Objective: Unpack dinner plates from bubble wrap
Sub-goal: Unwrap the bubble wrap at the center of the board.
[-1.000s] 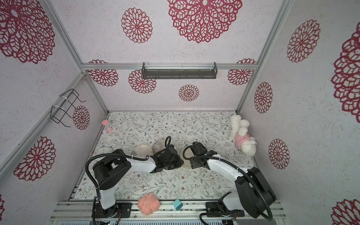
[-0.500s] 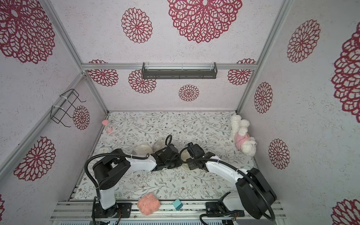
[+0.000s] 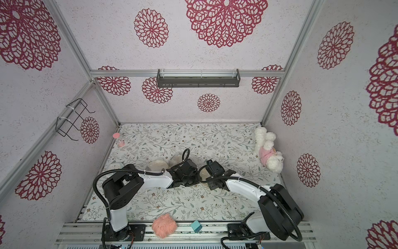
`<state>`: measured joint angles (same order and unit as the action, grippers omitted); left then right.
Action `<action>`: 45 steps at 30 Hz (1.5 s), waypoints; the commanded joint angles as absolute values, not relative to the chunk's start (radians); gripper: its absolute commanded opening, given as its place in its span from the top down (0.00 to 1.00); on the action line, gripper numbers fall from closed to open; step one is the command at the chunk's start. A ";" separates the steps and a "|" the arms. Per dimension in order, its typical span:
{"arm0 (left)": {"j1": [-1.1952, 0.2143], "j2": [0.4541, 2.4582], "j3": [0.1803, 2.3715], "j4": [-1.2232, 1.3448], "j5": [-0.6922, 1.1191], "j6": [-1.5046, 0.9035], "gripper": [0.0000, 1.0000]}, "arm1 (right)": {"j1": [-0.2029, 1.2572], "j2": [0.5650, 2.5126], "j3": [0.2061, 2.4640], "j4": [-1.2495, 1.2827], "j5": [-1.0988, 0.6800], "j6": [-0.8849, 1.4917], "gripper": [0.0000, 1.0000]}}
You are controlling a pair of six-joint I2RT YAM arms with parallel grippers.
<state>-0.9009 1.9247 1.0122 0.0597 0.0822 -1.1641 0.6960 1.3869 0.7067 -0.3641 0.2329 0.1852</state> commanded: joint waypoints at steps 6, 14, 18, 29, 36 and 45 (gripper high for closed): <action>-0.888 1.918 1.022 0.012 0.086 -1.170 0.86 | 0.709 1.461 0.768 -0.353 0.247 0.184 0.36; -0.884 1.911 1.008 0.011 0.086 -1.170 0.86 | 0.710 1.415 0.726 -0.271 0.252 0.238 0.85; -0.884 1.917 1.004 0.014 0.090 -1.173 0.86 | 0.708 1.355 0.700 -0.243 0.253 0.265 1.00; -0.884 1.929 1.006 0.012 0.090 -1.180 0.87 | 0.629 1.214 0.637 -0.166 0.148 0.346 1.00; -0.877 1.927 1.010 -0.012 0.081 -1.186 0.90 | 0.512 1.135 0.572 -0.090 0.027 0.395 1.00; -0.861 1.910 1.016 -0.037 0.057 -1.190 0.92 | 0.457 1.066 0.530 -0.036 0.012 0.463 1.00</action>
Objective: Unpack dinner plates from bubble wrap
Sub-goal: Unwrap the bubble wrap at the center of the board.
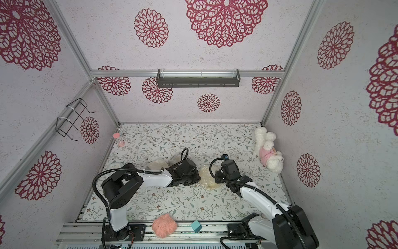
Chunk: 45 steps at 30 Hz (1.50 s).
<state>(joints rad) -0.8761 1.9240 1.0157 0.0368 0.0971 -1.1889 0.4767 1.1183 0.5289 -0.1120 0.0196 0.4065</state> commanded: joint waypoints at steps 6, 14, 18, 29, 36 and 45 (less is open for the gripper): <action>-0.841 1.882 1.021 -0.044 0.037 -1.195 0.93 | 0.442 0.973 0.480 -0.040 0.082 0.559 1.00; -0.833 1.894 1.047 -0.047 0.031 -1.203 0.94 | 0.432 0.907 0.411 -0.067 0.159 0.673 0.98; -0.829 1.898 1.048 -0.043 0.030 -1.208 0.94 | 0.420 0.878 0.407 -0.104 0.199 0.710 0.96; -0.818 1.898 1.043 -0.019 0.031 -1.224 0.94 | 0.361 0.749 0.447 -0.241 0.186 0.767 0.66; -0.812 1.891 1.045 -0.017 0.035 -1.223 0.94 | 0.359 0.748 0.663 -0.369 0.132 0.672 0.59; -0.812 1.899 1.048 -0.002 0.040 -1.228 0.94 | 0.366 1.018 0.850 -0.325 -0.133 0.616 0.51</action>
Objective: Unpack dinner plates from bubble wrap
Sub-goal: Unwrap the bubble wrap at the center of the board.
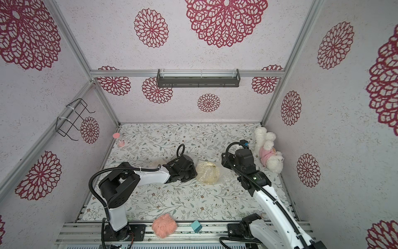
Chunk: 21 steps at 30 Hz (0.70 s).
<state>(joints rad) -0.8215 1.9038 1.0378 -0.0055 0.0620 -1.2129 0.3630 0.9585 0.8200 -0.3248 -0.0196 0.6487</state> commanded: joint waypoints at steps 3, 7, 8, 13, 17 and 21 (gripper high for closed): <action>-0.810 1.907 1.057 0.000 0.047 -1.228 0.94 | 0.377 1.075 0.844 -0.308 -0.170 0.614 0.52; -0.805 1.919 1.077 0.000 0.053 -1.226 0.94 | 0.377 1.129 0.788 -0.281 -0.203 0.611 0.52; -0.803 1.924 1.083 0.002 0.055 -1.226 0.94 | 0.377 1.137 0.774 -0.274 -0.209 0.611 0.52; -0.798 1.943 1.118 0.000 0.061 -1.222 0.94 | 0.347 1.166 0.697 -0.233 -0.216 0.604 0.52; -0.796 1.953 1.136 -0.005 0.061 -1.217 0.94 | 0.281 1.182 0.638 -0.168 -0.236 0.591 0.52; -0.792 2.001 1.156 0.002 0.073 -1.206 0.94 | 0.227 1.234 0.627 -0.109 -0.270 0.551 0.53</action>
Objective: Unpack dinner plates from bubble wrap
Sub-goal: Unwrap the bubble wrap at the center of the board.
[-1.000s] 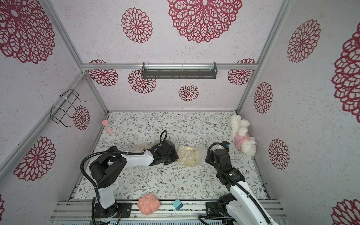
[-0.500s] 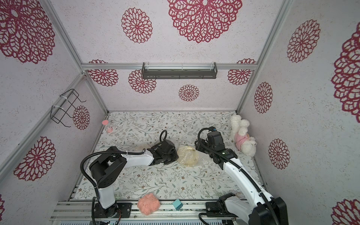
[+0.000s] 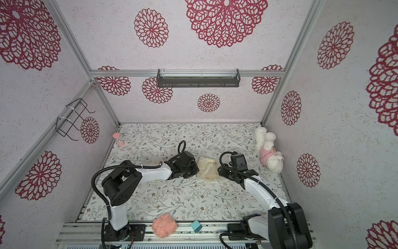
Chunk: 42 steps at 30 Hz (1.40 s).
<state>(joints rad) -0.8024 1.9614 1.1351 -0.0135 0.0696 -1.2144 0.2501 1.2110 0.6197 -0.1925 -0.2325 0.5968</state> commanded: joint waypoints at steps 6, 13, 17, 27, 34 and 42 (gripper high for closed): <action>-0.789 2.033 1.198 0.039 0.102 -1.185 0.94 | 0.176 1.351 0.638 -0.022 -0.279 0.520 0.53; -0.775 2.056 1.237 0.003 0.084 -1.141 0.94 | 0.142 1.417 0.662 0.041 -0.301 0.514 0.54; -0.766 2.074 1.257 0.000 0.091 -1.131 0.94 | 0.137 1.431 0.676 0.051 -0.312 0.506 0.54; -0.752 2.080 1.270 -0.016 0.100 -1.112 0.74 | 0.132 1.389 0.710 -0.003 -0.326 0.516 0.52; -0.740 1.996 1.250 -0.026 0.098 -1.125 0.42 | 0.132 1.300 0.693 -0.067 -0.298 0.546 0.50; -0.732 1.872 1.273 -0.047 0.173 -1.123 0.15 | 0.131 1.243 0.729 -0.228 -0.273 0.561 0.29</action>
